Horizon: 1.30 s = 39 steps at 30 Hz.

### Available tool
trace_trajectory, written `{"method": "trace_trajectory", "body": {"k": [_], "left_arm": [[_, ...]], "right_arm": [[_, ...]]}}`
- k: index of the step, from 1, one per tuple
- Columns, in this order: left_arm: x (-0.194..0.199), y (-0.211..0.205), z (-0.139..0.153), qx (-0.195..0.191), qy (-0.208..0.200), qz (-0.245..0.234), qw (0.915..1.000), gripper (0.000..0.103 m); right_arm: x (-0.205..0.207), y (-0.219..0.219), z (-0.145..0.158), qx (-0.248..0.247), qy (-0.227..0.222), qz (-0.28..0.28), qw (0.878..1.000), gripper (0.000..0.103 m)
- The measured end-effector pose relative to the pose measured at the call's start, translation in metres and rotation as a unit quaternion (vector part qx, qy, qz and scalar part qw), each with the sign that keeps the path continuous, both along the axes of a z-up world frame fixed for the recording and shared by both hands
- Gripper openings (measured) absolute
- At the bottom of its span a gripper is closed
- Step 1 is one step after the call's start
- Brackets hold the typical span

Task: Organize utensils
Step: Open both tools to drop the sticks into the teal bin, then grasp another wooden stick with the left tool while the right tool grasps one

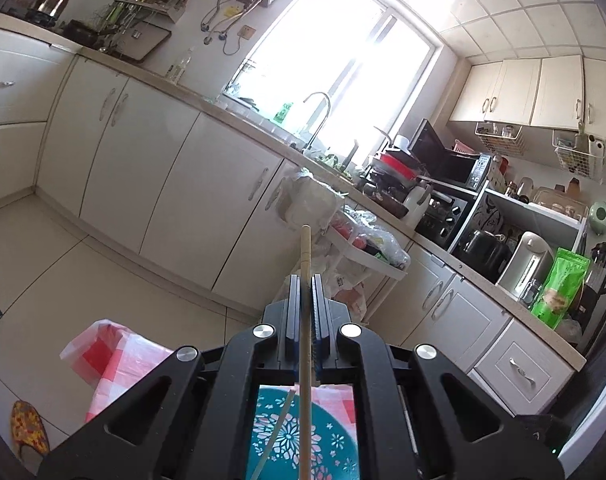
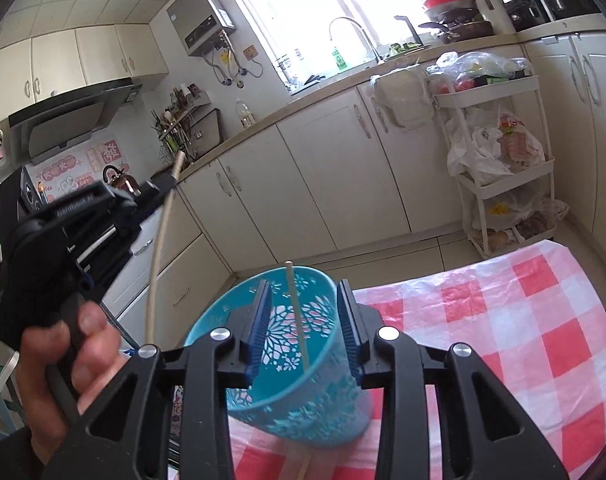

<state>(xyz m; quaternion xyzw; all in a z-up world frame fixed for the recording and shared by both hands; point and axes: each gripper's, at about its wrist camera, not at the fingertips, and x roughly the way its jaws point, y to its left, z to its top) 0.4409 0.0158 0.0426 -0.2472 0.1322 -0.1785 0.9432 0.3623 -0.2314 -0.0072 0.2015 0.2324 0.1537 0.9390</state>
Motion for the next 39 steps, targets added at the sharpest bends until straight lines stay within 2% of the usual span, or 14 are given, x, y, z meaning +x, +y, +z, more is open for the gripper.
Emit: {"method": "trace_trajectory", "body": {"k": [3,7,15,20,22,23,24,26,27,28,31,33,35,39], "left_arm": [[0.003,-0.004,0.012,0.003,-0.02,0.026,0.9995,0.005],[0.018,-0.009,0.014,0.007,-0.01,0.048,0.9988,0.005],[0.025,-0.016,-0.005,0.023,0.027,0.034,0.9988,0.005],[0.002,-0.007,-0.018,0.034,0.048,0.023,0.998,0.005],[-0.019,0.003,-0.025,0.045,0.06,0.025,0.9969,0.01],[-0.031,0.007,-0.03,0.056,0.066,0.028,0.9958,0.019],[-0.047,0.011,-0.036,0.076,0.076,0.035,0.9936,0.035],[-0.075,0.016,-0.053,0.117,0.101,0.049,0.9867,0.054],[-0.09,0.017,-0.067,0.135,0.118,0.05,0.9826,0.058],[-0.099,0.017,-0.081,0.15,0.141,0.042,0.9776,0.058],[-0.11,0.001,-0.134,0.201,0.233,-0.011,0.9514,0.058],[-0.112,-0.012,-0.159,0.234,0.264,-0.027,0.9353,0.058],[-0.114,-0.017,-0.168,0.247,0.272,-0.026,0.9297,0.058],[-0.12,-0.01,-0.164,0.227,0.278,-0.015,0.9333,0.058]], "right_arm": [[-0.007,-0.013,0.0,0.0,0.002,-0.008,1.0,0.035],[-0.012,-0.027,-0.005,0.001,0.009,-0.016,1.0,0.035],[-0.025,-0.044,-0.025,0.014,0.03,-0.025,0.999,0.035],[-0.04,-0.051,-0.034,0.013,0.053,-0.024,0.998,0.036],[-0.05,-0.052,-0.037,0.006,0.066,-0.017,0.998,0.038],[-0.056,-0.052,-0.04,-0.001,0.077,-0.014,0.997,0.038],[-0.063,-0.051,-0.044,-0.005,0.09,-0.01,0.996,0.038],[-0.077,-0.049,-0.054,-0.009,0.116,0.001,0.993,0.038],[-0.084,-0.048,-0.059,-0.011,0.129,0.005,0.992,0.038],[-0.093,-0.045,-0.066,-0.012,0.144,0.013,0.989,0.038],[-0.111,-0.03,-0.083,-0.02,0.179,0.039,0.983,0.038],[-0.115,-0.016,-0.093,-0.017,0.199,0.058,0.978,0.038],[-0.114,-0.004,-0.097,-0.01,0.209,0.074,0.975,0.038],[-0.098,0.017,-0.112,-0.003,0.241,0.079,0.967,0.038]]}}
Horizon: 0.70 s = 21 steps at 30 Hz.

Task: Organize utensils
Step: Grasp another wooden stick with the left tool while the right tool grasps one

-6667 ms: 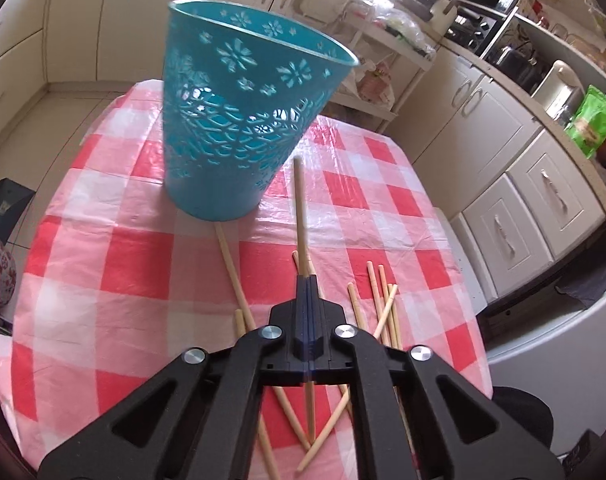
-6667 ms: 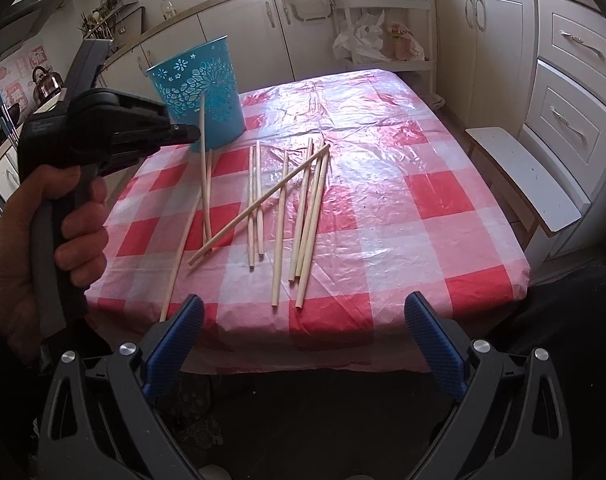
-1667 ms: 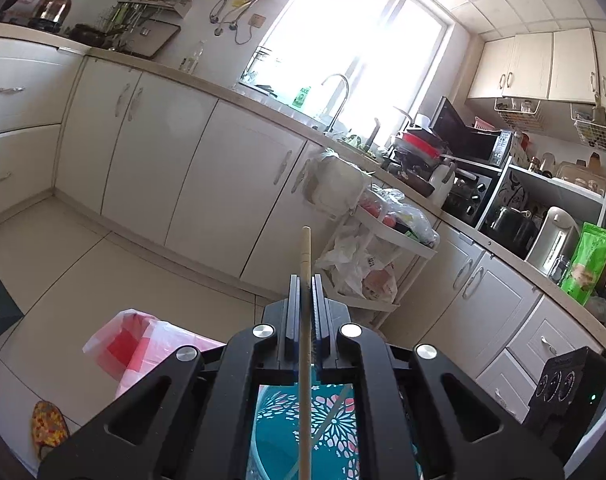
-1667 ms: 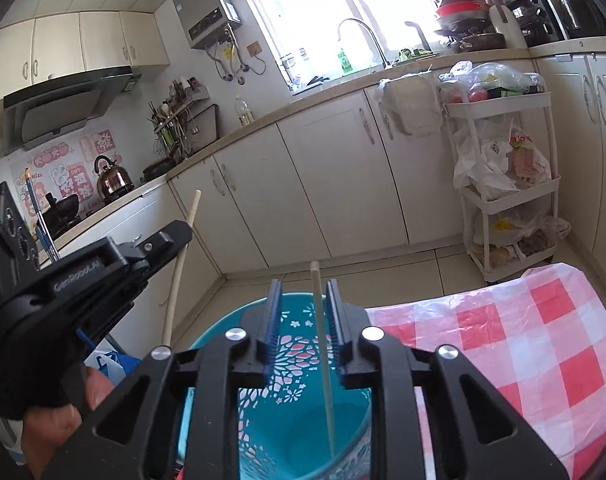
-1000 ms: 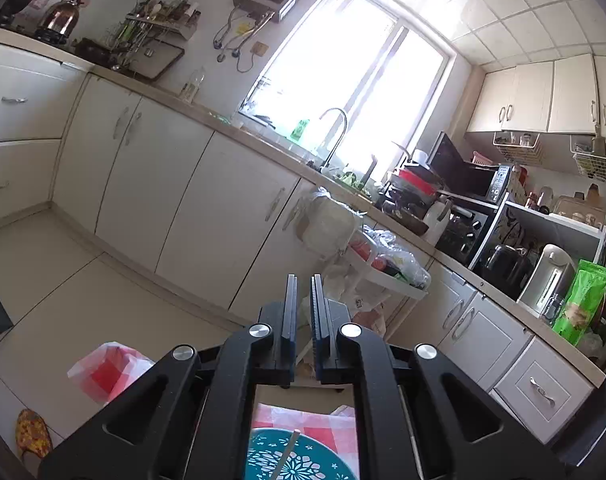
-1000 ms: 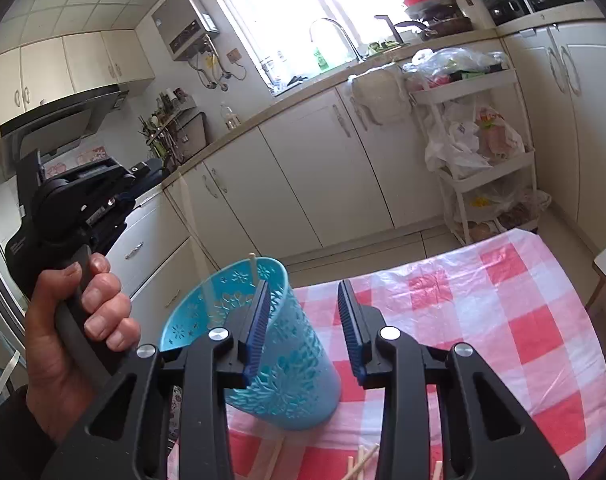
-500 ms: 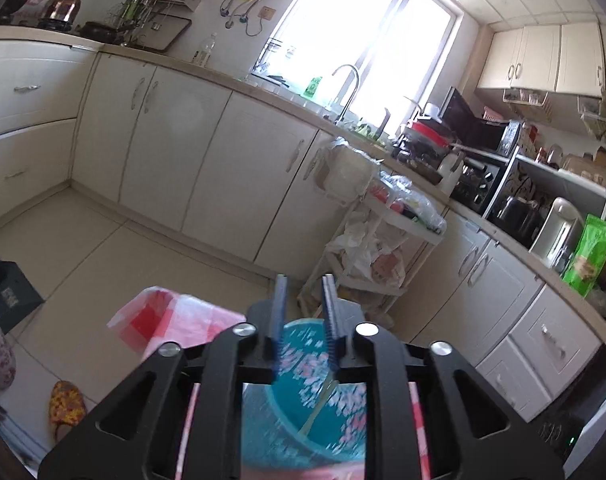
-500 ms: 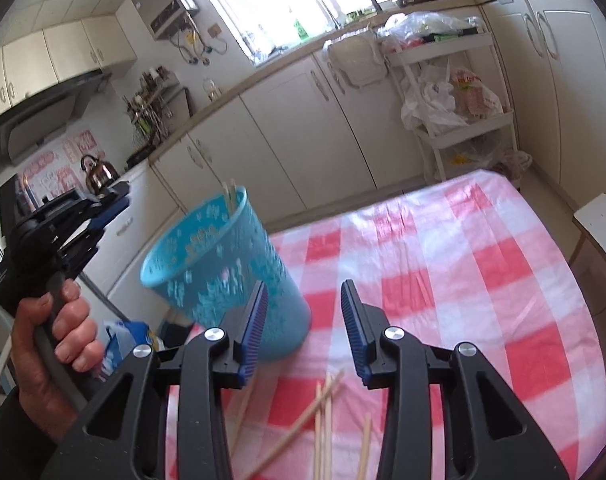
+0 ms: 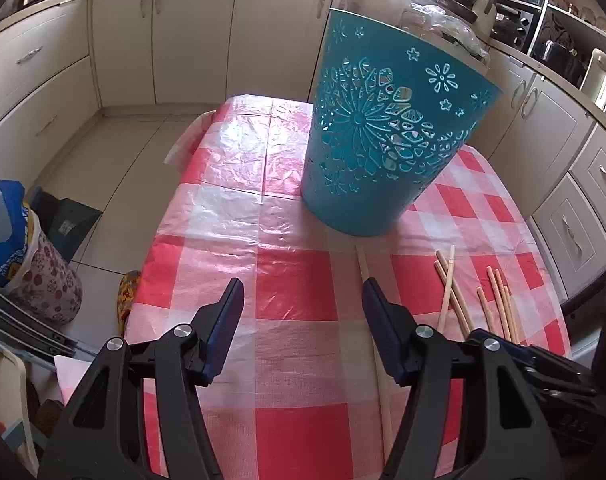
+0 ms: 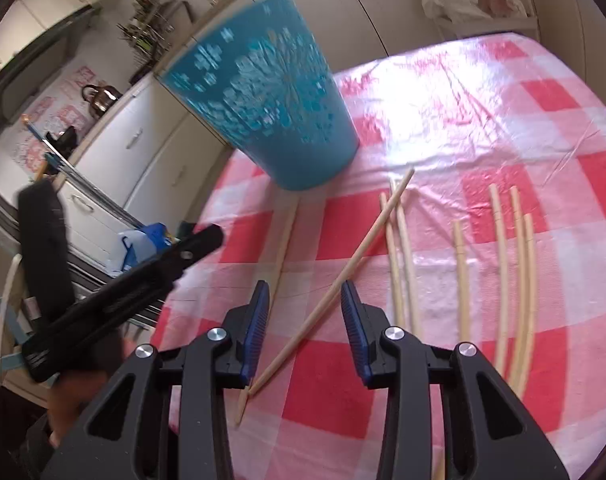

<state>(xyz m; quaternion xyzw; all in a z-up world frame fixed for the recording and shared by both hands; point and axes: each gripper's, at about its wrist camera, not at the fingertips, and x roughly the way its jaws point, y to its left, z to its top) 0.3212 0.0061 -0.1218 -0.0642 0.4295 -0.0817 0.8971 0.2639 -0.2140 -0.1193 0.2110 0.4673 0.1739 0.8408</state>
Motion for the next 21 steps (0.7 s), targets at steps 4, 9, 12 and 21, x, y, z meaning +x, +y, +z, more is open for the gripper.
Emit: {"method": "trace_trajectory", "body": {"k": [4,9,12,21], "left_arm": [[0.004,-0.009,0.007,0.017,0.002,-0.02,0.9996,0.058],[0.019,-0.034,-0.002,0.04,0.021,-0.062,0.997,0.058],[0.028,-0.043,-0.007,0.041,0.029,-0.065,0.9966,0.058],[0.034,-0.043,-0.012,0.04,0.039,-0.072,0.9958,0.058]], "right_arm": [[0.005,0.008,-0.009,-0.045,0.011,-0.007,0.999,0.034],[0.022,-0.002,-0.006,-0.082,0.006,-0.015,0.997,0.033],[0.035,0.003,-0.004,-0.115,-0.002,0.02,0.993,0.033],[0.035,0.023,-0.004,-0.198,-0.055,0.23,0.951,0.025]]}}
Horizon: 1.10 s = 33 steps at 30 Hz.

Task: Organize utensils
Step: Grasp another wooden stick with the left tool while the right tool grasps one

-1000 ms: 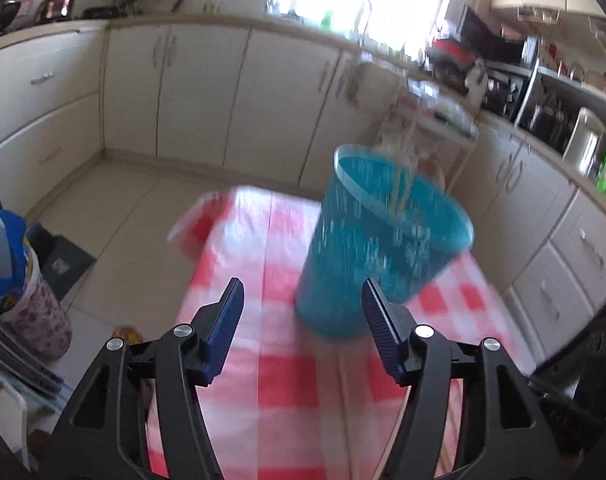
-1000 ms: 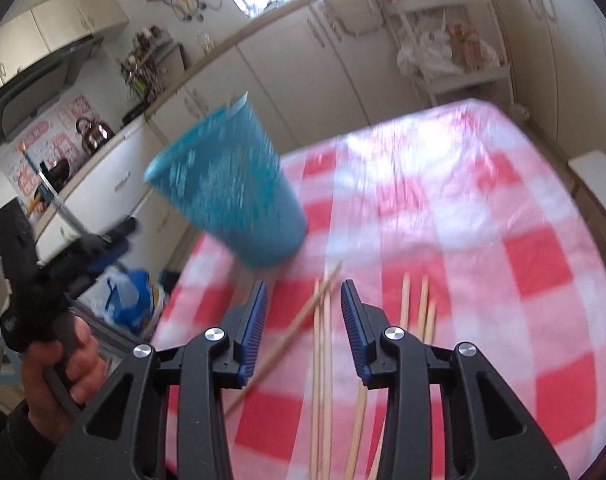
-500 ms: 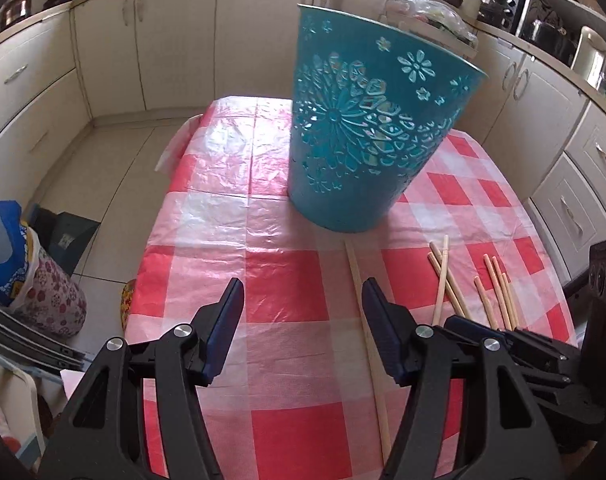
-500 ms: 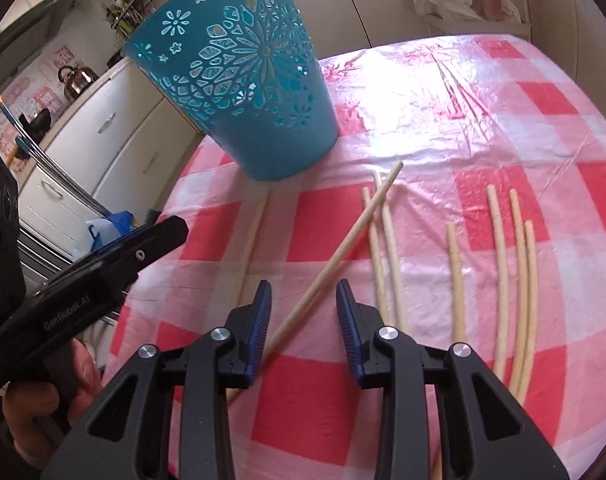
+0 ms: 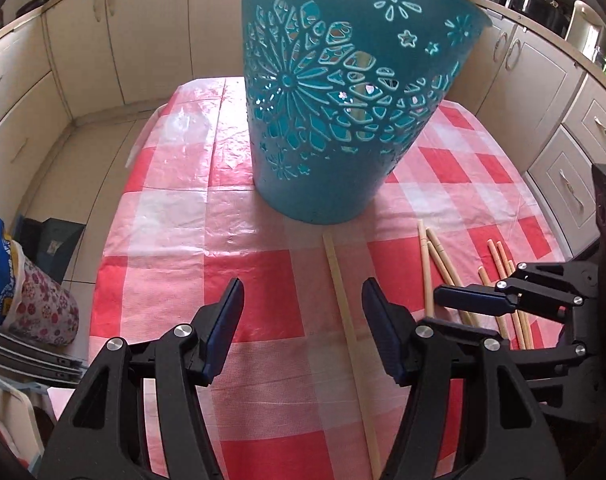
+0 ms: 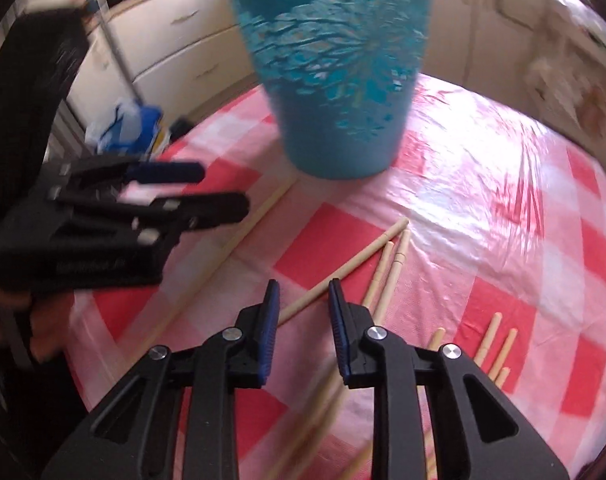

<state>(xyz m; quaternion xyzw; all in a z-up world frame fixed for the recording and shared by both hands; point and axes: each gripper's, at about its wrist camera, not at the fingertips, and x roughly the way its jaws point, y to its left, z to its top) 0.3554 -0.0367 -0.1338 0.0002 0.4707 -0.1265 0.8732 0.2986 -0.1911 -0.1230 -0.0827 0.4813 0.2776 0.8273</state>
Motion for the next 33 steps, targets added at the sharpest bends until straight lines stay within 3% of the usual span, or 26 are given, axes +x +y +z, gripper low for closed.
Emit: {"method": "trace_trajectory", "body": {"k": [2,5,9,12,15,18,19,21,24,29,33], "left_arm": [[0.001,-0.005,-0.001,0.009,0.0,-0.006,0.9999,0.058],[0.004,-0.014,-0.005,0.017,0.001,-0.014,0.9997,0.055],[0.008,-0.026,-0.012,0.051,-0.002,-0.018,0.9985,0.019],[0.009,-0.024,-0.013,0.042,-0.004,-0.015,0.999,0.005],[0.007,-0.015,-0.012,0.021,0.001,-0.008,0.9997,0.005],[0.004,-0.001,-0.01,0.006,0.006,0.001,1.0,0.005],[0.004,0.002,-0.011,0.004,0.01,0.003,0.9999,0.005],[0.004,0.007,-0.013,-0.002,0.018,0.002,0.9998,0.005],[0.006,0.012,-0.011,-0.011,0.026,0.007,0.9996,0.006],[0.011,0.012,-0.013,-0.009,0.025,0.014,0.9995,0.007],[0.01,0.003,-0.013,0.023,0.016,0.004,0.9996,0.007]], "right_arm": [[0.002,-0.004,0.0,0.001,0.019,-0.006,1.0,0.025],[0.009,-0.018,0.0,0.039,0.054,-0.066,0.996,0.025],[0.005,-0.02,-0.001,0.053,0.051,-0.113,0.991,0.026],[0.004,-0.014,0.0,0.053,0.043,-0.128,0.989,0.038],[0.009,0.008,0.001,0.023,0.026,-0.137,0.99,0.045],[0.017,0.025,-0.001,-0.013,0.007,-0.137,0.99,0.045],[0.017,0.029,-0.001,-0.023,0.004,-0.134,0.991,0.043],[0.02,0.03,-0.001,-0.014,0.018,-0.11,0.994,0.012],[0.022,0.031,0.001,-0.01,0.033,-0.086,0.996,0.01],[0.03,0.035,-0.001,-0.019,0.037,-0.102,0.994,0.01],[0.031,0.053,0.0,-0.077,0.015,-0.086,0.993,0.01]]}}
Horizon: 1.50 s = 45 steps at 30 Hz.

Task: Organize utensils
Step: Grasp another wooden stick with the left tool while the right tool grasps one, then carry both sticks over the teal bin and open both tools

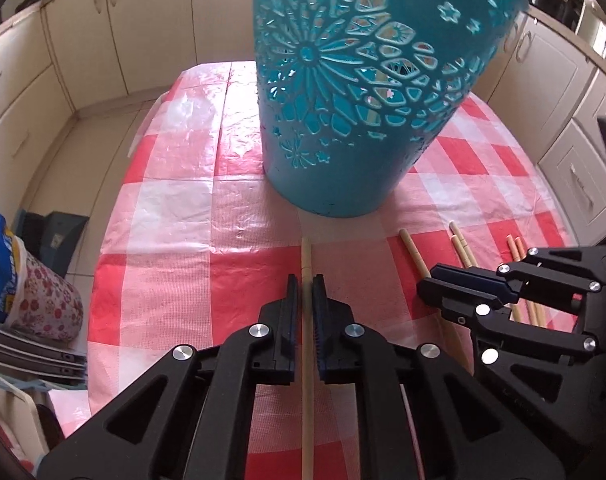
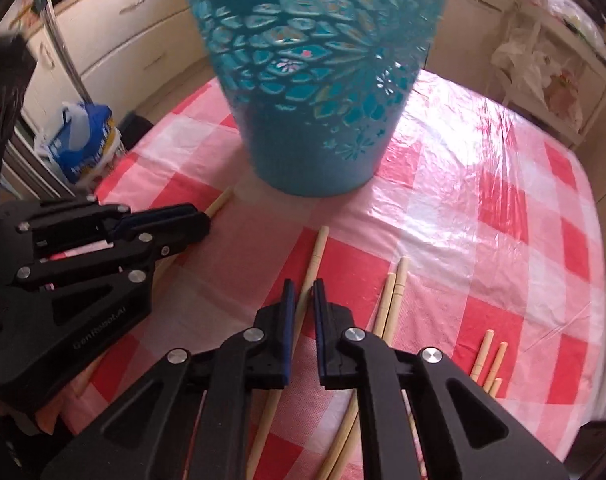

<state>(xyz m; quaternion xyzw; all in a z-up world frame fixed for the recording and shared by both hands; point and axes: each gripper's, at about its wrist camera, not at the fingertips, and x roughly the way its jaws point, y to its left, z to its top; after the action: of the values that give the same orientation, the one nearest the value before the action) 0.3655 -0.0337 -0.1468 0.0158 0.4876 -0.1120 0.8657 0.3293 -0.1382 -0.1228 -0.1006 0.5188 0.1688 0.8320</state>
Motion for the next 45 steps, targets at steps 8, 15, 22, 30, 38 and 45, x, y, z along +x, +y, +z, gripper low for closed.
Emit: {"method": "trace_trajectory", "body": {"k": [8,15,22,30,38,45], "left_arm": [[-0.016,0.001,0.007,0.001,-0.013,-0.01,0.9999,0.005],[-0.044,0.003,0.029,-0.016,-0.043,-0.01,0.9989,0.005],[-0.067,0.01,0.063,-0.071,-0.082,-0.012,0.994,0.005],[-0.074,0.03,0.105,-0.166,-0.117,-0.015,0.979,0.005],[-0.053,0.046,0.157,-0.23,-0.176,-0.008,0.9572,0.005],[-0.006,0.041,0.209,-0.253,-0.247,0.012,0.9351,0.005]], "right_arm": [[-0.021,-0.034,0.005,0.116,0.016,-0.048,0.992,0.006],[-0.053,-0.074,0.015,0.286,0.008,-0.121,0.95,0.006],[-0.073,-0.088,0.042,0.363,-0.032,-0.127,0.922,0.006],[-0.087,-0.107,0.078,0.403,-0.069,-0.128,0.904,0.006],[-0.072,-0.104,0.121,0.409,-0.135,-0.122,0.894,0.006],[-0.011,-0.094,0.172,0.415,-0.217,-0.129,0.874,0.006]]}}
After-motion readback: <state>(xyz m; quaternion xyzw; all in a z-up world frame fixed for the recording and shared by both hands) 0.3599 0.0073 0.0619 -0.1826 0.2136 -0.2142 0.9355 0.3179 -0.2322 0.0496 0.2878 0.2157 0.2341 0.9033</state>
